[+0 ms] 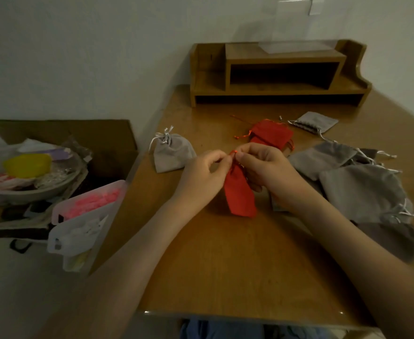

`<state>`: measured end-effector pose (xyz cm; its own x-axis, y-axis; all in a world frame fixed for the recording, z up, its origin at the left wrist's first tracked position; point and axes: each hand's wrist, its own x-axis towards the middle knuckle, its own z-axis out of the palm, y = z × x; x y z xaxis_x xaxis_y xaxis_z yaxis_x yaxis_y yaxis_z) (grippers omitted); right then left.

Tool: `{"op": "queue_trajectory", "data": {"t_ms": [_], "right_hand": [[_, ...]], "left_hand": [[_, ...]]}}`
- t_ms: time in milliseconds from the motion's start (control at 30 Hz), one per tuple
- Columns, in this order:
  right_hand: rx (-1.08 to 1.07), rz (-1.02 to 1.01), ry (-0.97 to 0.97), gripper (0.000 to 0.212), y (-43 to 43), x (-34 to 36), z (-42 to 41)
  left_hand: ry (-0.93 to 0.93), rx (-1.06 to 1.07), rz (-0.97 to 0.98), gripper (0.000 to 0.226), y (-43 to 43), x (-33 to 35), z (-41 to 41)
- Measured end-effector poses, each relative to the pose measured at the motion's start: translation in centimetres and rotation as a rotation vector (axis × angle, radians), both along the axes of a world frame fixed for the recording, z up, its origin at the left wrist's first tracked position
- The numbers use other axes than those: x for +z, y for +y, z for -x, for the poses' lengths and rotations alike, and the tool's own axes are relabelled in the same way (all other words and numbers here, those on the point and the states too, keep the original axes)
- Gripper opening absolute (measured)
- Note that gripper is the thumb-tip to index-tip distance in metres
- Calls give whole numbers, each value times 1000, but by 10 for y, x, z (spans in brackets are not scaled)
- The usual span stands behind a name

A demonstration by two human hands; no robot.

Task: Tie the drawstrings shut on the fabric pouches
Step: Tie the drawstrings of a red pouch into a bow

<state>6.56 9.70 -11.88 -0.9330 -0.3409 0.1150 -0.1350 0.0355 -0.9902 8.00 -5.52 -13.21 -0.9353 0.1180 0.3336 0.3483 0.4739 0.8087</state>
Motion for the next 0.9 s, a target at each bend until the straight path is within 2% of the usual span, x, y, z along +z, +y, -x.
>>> {"op": "queue_trajectory", "data": {"t_ms": [133, 233, 367, 500, 633, 700, 767, 900], "right_hand": [[-14, 50, 5, 19, 0, -1, 1], [2, 90, 32, 17, 0, 0, 0], [-37, -51, 161, 16, -1, -2, 1], [-90, -206, 286, 16, -1, -5, 2], [-160, -130, 282, 4, -2, -5, 3], [-193, -145, 296, 4, -1, -5, 4], [-209, -274, 372, 8, 1, -6, 5], [-217, -503, 442, 34, 1, -7, 4]], "left_hand": [[12, 1, 11, 24, 1, 2, 2], [-94, -30, -132, 25, 3, 5, 1], [-313, -129, -398, 21, 2, 9, -1], [-366, -131, -419, 12, 2, 8, 1], [-430, -42, -488, 15, 0, 5, 4], [-383, 4, -421, 17, 0, 4, 4], [-257, 36, -253, 20, 0, 1, 4], [-45, 64, 39, 18, 1, 1, 1]]}}
